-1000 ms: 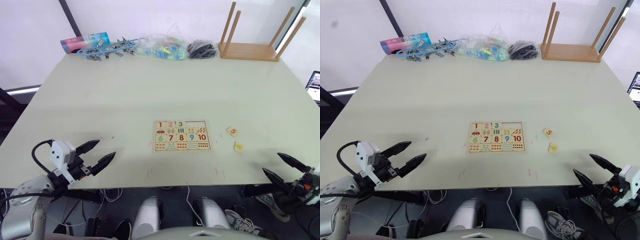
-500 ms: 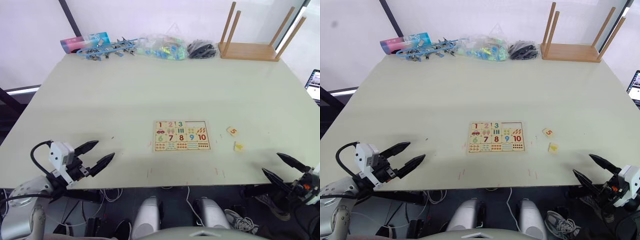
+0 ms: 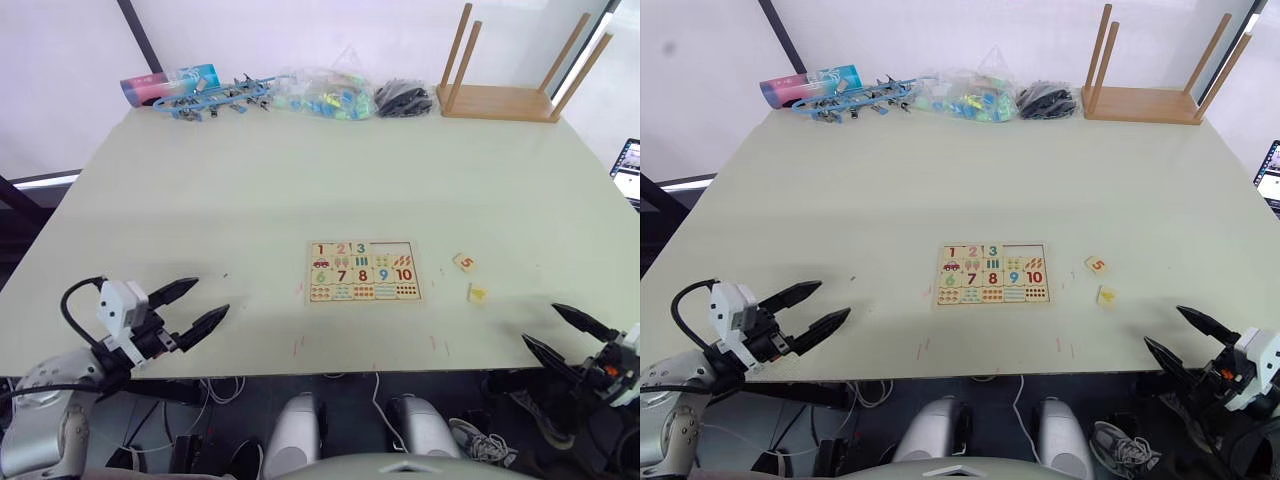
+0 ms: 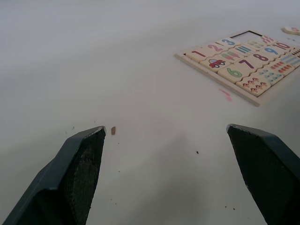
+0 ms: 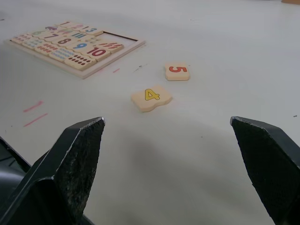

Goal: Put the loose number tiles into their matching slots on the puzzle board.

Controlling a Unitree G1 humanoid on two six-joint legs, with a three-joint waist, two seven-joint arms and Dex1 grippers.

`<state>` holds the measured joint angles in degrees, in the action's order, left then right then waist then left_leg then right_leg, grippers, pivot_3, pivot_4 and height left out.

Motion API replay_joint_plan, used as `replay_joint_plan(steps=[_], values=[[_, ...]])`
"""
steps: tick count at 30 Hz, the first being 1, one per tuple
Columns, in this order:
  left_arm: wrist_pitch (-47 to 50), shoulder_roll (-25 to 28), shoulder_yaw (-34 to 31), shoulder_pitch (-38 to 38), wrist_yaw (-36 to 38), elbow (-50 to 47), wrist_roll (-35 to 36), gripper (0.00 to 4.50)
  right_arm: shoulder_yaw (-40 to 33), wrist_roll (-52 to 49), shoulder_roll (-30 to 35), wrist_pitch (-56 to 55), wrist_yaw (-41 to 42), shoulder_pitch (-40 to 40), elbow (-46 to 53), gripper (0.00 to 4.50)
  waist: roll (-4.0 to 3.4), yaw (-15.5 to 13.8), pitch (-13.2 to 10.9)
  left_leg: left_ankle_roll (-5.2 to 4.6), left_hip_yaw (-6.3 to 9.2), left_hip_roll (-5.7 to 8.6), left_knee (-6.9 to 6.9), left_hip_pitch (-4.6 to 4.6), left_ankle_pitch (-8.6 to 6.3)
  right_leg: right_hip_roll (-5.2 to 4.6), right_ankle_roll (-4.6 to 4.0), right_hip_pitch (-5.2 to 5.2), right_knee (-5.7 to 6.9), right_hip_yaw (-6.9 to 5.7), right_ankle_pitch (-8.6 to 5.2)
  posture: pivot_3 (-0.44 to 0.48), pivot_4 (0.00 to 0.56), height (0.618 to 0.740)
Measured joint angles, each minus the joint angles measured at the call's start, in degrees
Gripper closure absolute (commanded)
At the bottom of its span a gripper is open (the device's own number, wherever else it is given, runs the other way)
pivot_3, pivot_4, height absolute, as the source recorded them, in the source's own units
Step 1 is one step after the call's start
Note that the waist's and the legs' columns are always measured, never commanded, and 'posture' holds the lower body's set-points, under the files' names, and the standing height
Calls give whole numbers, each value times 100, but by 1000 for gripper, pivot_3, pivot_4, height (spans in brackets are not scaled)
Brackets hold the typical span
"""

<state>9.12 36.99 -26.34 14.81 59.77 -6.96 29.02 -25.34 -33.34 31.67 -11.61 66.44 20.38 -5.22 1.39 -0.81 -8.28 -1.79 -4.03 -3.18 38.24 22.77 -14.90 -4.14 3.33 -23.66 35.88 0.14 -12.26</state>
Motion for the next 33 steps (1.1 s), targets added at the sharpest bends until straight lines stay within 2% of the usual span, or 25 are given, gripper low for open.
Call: replay_joint_plan(steps=[5, 13, 17, 23, 33], values=[[-164, 231, 241, -288, 530, 126, 7, 115, 225, 204, 151, 151, -50, -129, 119, 0, -2, 3, -2, 0, -7, 0, 0, 1, 0, -6, -1, -4, -1, -1, 1, 0, 150, 740], [-418, 583, 606, -819, 1506, 346, 58, 115, 828, 806, 752, 946, -423, -808, 367, 0, -5, 6, -4, -8, -11, 0, -6, 8, 4, -12, -19, -13, -3, -20, 11, 0, 150, 740], [-464, 660, 714, -1014, 1869, 380, 131, 115, 1100, 958, 1093, 1238, -332, -1214, 340, 0, -3, 2, -5, -28, -12, 1, -6, 12, 11, -10, -20, -13, -6, -22, 12, 0, 150, 740], [-651, 831, 788, -1267, 2452, 768, 212, 115, 1539, 1172, 1252, 1467, -91, -1799, 85, 0, -2, 6, -7, -30, -12, 4, -4, 13, 10, -5, -20, -13, -8, -23, 11, 0, 150, 740], [-907, 873, 902, -1556, 2796, 1060, 211, 115, 2089, 1616, 1290, 1471, 53, -2402, -397, 0, 1, 3, -9, -31, -17, 5, -3, 16, 9, -3, -21, -9, -10, -24, 12, 0, 150, 740]])
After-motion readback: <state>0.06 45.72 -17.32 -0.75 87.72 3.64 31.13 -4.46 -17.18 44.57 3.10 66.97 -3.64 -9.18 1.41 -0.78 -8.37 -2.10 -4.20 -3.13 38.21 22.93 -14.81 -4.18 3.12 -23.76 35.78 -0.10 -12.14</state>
